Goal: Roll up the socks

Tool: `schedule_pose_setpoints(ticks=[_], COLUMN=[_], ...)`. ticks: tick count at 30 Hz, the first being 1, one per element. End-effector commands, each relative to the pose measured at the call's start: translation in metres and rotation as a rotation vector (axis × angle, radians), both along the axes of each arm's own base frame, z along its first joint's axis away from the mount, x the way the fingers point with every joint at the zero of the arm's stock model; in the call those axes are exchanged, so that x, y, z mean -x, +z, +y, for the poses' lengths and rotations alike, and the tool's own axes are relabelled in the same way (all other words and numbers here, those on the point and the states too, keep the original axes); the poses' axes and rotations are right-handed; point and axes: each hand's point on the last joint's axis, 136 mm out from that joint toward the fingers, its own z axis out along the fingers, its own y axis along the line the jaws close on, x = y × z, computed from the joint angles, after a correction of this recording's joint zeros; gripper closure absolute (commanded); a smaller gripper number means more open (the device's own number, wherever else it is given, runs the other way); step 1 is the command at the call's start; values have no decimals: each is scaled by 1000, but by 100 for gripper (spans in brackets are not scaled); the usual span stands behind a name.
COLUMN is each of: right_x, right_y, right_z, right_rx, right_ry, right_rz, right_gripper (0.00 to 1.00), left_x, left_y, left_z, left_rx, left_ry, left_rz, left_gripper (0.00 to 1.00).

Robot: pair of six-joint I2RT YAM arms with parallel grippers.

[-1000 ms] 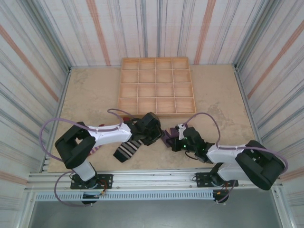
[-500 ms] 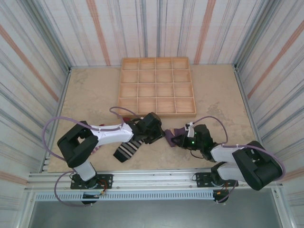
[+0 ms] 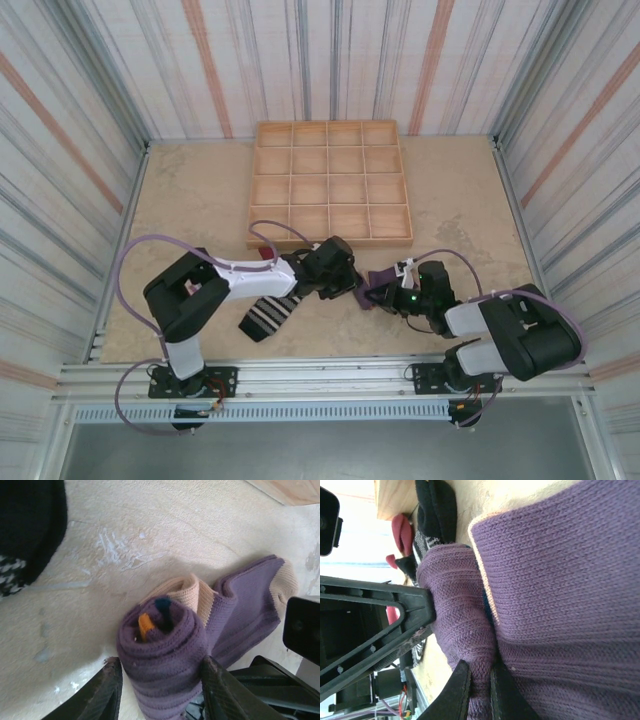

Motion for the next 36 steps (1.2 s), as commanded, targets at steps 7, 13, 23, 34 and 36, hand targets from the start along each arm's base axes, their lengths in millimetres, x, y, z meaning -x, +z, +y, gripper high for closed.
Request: schedule_pose_setpoints(ticks=[7, 13, 23, 34, 36], right_x=[35, 32, 18, 25, 28], right_y=[-48, -48, -5, 36, 34], right_z=[-26, -24, -25, -16, -11], right_rx=[107, 100, 248, 673, 736], right_ry=[-63, -55, -27, 105, 128], right_rz=[245, 248, 113, -373, -452], right_gripper=[100, 91, 36, 30, 30], left_x=[3, 2, -5, 8, 11], left_y=[-21, -25, -4, 2, 1], left_z=[-10, -9, 34, 50, 50], left_rx=[-24, -84, -302, -333, -328], left_ry=[-27, -32, -31, -14, -12], left_rz=[26, 47, 43, 135, 154], left_gripper=[61, 84, 100, 100, 100])
